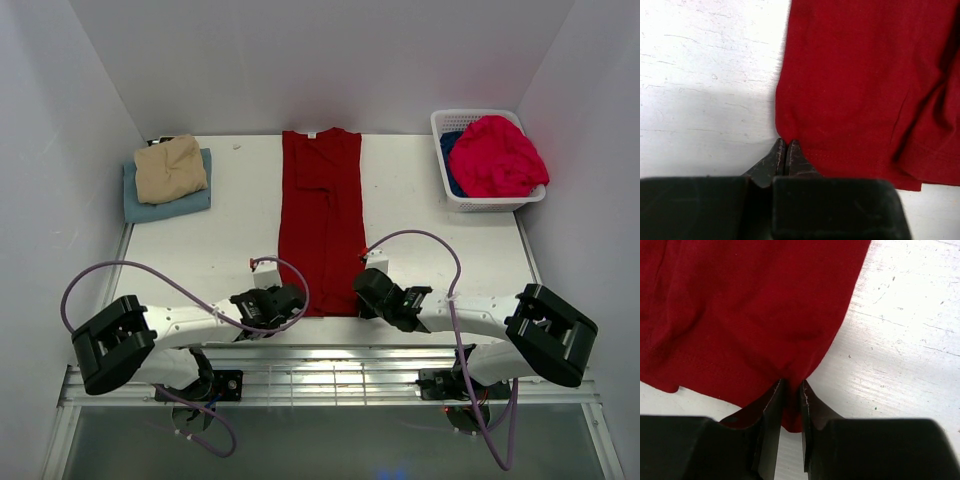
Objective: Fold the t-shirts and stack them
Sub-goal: Grab the bottom of the folded rectangular tshirt with both arms
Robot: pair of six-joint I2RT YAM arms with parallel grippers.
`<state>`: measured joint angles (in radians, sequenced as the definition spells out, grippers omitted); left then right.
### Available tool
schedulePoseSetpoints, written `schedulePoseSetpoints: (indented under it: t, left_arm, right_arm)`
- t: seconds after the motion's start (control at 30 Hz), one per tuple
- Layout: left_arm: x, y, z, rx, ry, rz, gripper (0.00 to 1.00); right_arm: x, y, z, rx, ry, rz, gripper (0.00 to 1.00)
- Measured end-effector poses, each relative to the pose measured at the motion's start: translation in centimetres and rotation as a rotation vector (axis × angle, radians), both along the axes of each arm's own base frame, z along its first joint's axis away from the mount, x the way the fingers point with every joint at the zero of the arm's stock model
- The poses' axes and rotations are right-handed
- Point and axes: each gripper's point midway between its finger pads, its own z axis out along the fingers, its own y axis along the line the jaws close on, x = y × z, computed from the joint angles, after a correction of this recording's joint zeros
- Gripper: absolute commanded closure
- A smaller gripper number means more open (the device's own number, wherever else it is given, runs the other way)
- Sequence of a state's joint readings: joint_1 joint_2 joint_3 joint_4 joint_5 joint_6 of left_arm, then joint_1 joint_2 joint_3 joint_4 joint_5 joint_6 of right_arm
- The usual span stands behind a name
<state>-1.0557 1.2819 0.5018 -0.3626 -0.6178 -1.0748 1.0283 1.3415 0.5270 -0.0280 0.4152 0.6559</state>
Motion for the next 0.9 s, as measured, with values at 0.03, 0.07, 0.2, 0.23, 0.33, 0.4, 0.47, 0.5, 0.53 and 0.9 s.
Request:
schedulePoseSetpoints:
  t: [0.03,0.07,0.2,0.23,0.33,0.4,0.47,0.5,0.53,0.9]
  left_arm:
    - [0.0,-0.1,0.0,0.003,0.001,-0.001,1.0]
    - [0.1,-0.2,0.0,0.005,0.0,-0.003,1.0]
    - [0.6,-0.9,0.1,0.017,-0.001,-0.011,1.0]
    - [0.8,-1.1,0.2,0.021,-0.001,-0.013,1.0]
    - [1.1,-1.7,0.4,0.036,0.001,-0.024,1.0]
    - [1.3,-2.0,0.6,0.046,0.004,-0.032,1.0]
    - [1.6,-2.3,1.0,0.055,0.003,-0.036,1.0]
    - [1.8,-2.5,1.3,0.054,-0.002,-0.035,1.0]
    - [2.1,-2.7,1.7,0.052,-0.009,-0.033,1.0]
    - [7.8,-2.4,6.9,0.0,-0.139,0.059,1.0]
  right_arm:
    - [0.0,0.0,0.0,-0.001,-0.001,-0.001,0.8]
    - [0.0,0.0,0.0,-0.002,0.0,-0.001,0.84]
    - [0.1,-0.1,0.1,-0.011,0.001,-0.008,0.92]
    - [0.2,-0.1,0.1,-0.018,-0.001,-0.011,0.92]
    - [0.7,-0.3,0.2,-0.052,-0.008,-0.017,0.92]
    - [1.3,-0.2,0.4,-0.071,-0.012,-0.023,0.92]
    - [2.4,-0.1,0.9,-0.082,-0.024,-0.035,0.92]
    - [2.8,0.1,1.2,-0.084,-0.031,-0.038,0.92]
    - [3.3,0.2,1.6,-0.082,-0.039,-0.041,0.92]
    - [9.4,1.4,4.8,-0.073,-0.095,-0.071,0.92]
